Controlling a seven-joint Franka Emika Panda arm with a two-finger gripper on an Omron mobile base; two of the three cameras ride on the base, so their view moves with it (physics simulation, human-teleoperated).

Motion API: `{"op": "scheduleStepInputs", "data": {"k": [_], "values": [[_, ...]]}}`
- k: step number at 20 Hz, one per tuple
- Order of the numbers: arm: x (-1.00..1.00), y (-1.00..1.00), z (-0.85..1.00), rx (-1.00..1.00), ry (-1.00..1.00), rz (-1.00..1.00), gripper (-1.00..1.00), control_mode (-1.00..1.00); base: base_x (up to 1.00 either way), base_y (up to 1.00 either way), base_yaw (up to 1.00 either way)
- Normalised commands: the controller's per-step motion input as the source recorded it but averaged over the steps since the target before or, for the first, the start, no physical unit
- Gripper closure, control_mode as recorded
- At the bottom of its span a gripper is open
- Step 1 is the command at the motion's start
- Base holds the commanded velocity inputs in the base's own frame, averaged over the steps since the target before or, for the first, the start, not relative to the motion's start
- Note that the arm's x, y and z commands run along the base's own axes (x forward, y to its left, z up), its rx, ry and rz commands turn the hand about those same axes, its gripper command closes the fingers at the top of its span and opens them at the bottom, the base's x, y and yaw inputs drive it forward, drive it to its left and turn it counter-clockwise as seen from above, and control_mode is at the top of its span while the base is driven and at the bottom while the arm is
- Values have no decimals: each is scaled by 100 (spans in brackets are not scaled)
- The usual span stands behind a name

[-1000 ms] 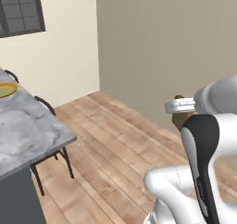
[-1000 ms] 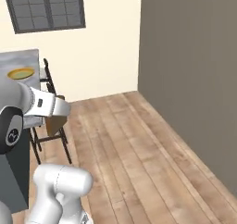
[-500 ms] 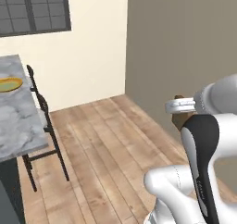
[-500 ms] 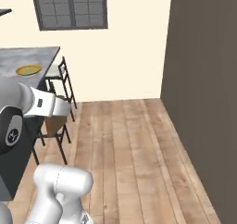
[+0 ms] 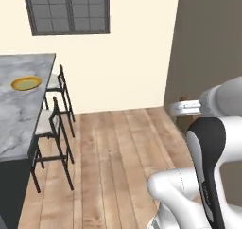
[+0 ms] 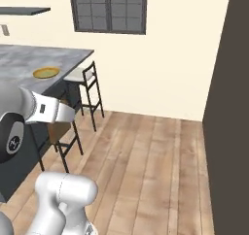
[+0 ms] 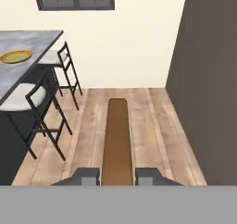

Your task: Start the toaster. Once the lever pops up, take the bread to the plate on the dining counter.

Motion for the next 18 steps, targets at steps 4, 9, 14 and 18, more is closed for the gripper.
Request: {"op": "scheduleStepInputs", "data": {"k": [4, 9, 14, 18], "values": [[0, 0, 0, 0, 0, 0, 100, 100, 99, -61, 58], [0, 0, 0, 0, 0, 0, 100, 100, 98, -63, 58], [0, 0, 0, 0, 0, 0, 100, 100, 84, -76, 56], [0, 0, 0, 0, 0, 0, 100, 100, 72, -85, 54]]}}
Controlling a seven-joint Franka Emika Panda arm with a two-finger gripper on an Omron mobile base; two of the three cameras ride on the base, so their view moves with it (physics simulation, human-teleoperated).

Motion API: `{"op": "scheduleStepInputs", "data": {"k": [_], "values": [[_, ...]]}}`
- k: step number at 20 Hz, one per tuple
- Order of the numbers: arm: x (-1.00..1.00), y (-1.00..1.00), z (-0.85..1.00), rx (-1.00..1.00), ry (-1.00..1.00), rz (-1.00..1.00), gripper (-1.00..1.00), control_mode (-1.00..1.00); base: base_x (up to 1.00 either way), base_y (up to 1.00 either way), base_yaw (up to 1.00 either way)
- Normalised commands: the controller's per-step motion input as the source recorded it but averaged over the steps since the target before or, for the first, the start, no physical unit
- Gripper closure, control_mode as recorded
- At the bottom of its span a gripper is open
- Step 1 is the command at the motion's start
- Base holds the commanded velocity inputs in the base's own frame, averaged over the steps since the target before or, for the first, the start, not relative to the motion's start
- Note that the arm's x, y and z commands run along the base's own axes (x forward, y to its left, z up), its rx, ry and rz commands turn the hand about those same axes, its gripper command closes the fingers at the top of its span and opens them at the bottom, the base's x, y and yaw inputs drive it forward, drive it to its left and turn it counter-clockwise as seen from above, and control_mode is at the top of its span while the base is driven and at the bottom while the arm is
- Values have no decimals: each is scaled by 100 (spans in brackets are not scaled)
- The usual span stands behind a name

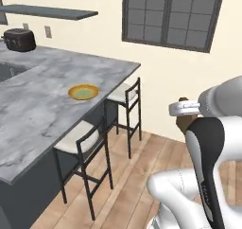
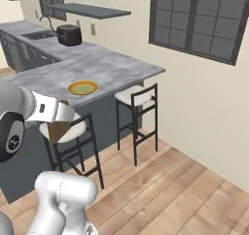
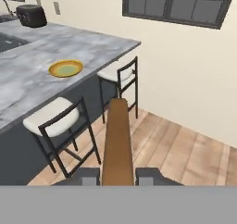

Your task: Start the toaster. Once the lever pops up, take the bread to the plate on the dining counter.

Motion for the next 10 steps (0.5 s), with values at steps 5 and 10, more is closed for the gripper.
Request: {"op": "scheduleStepInputs", "data": {"k": [5, 10], "values": [[0, 0, 0, 0, 0, 0, 100, 100, 63, -84, 56], [0, 0, 0, 0, 0, 0, 100, 100, 42, -81, 60]]}}
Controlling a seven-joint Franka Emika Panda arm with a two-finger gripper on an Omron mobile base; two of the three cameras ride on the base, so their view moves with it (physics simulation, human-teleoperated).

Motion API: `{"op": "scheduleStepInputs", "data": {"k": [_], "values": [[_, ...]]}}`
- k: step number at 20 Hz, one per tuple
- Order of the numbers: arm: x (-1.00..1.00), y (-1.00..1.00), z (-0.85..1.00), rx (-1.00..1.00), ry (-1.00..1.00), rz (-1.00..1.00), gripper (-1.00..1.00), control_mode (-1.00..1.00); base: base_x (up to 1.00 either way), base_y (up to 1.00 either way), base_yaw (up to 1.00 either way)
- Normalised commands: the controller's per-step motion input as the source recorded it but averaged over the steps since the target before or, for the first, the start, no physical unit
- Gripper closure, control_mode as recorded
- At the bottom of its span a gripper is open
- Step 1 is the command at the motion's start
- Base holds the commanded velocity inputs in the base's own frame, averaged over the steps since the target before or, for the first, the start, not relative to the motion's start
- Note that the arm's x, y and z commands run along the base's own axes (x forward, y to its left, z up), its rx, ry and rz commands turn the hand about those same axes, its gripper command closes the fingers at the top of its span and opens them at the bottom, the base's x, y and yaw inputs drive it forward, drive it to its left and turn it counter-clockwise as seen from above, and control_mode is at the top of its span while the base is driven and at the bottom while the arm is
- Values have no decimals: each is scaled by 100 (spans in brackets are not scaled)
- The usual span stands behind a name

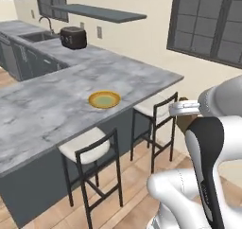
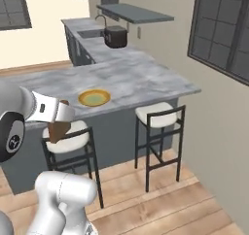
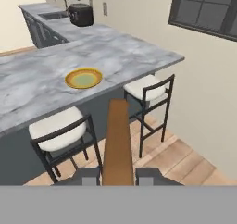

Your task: Start the toaster. Once the lever pops up, take the bread to the plate on the dining counter.

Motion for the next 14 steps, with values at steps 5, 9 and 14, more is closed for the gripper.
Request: {"op": "scheduleStepInputs", "data": {"k": [5, 9, 14], "values": [[0, 0, 0, 0, 0, 0, 100, 100, 38, -81, 60], [0, 0, 0, 0, 0, 0, 100, 100, 34, -81, 58], [0, 0, 0, 0, 0, 0, 100, 100, 43, -61, 52]]}}
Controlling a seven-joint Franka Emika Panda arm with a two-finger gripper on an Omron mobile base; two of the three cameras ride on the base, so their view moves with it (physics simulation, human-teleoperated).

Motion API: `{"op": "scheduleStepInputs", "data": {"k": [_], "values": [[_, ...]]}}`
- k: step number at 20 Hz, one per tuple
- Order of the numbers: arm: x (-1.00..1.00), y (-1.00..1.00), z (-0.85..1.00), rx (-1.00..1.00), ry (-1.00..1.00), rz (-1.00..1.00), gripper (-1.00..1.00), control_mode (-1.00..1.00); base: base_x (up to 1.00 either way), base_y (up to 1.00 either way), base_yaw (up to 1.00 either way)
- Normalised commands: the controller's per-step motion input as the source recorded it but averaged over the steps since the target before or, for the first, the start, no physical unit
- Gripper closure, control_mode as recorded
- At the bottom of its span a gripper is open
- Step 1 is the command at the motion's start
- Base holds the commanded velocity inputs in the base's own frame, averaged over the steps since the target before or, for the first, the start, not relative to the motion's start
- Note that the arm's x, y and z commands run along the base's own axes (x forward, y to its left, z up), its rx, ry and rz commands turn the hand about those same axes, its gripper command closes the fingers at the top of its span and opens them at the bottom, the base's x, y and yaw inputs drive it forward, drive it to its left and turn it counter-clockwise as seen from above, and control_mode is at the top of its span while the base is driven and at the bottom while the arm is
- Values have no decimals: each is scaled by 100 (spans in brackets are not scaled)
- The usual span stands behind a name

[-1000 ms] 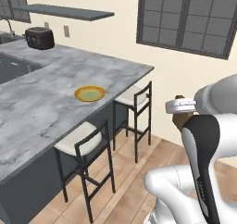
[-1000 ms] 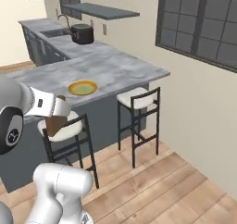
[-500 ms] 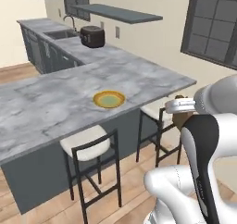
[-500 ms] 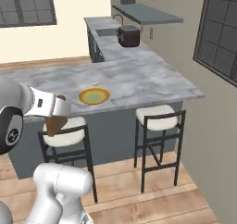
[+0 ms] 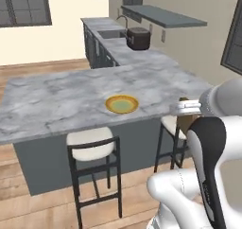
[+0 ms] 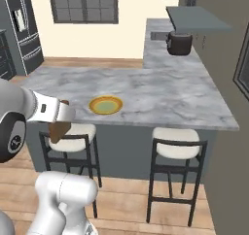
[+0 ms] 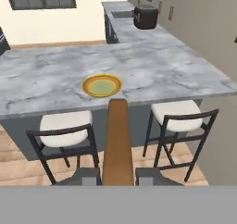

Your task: Start the toaster. Once the lever pops up, take the bread to the plate on the dining counter.

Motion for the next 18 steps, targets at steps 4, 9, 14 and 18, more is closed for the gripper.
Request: {"op": "scheduleStepInputs", "data": {"k": [4, 9, 14, 18], "values": [[0, 0, 0, 0, 0, 0, 100, 100, 44, -26, 41], [0, 0, 0, 0, 0, 0, 100, 100, 46, -1, 20], [0, 0, 0, 0, 0, 0, 100, 100, 60, 0, 6], [0, 0, 0, 0, 0, 0, 100, 100, 63, -12, 3]]}}
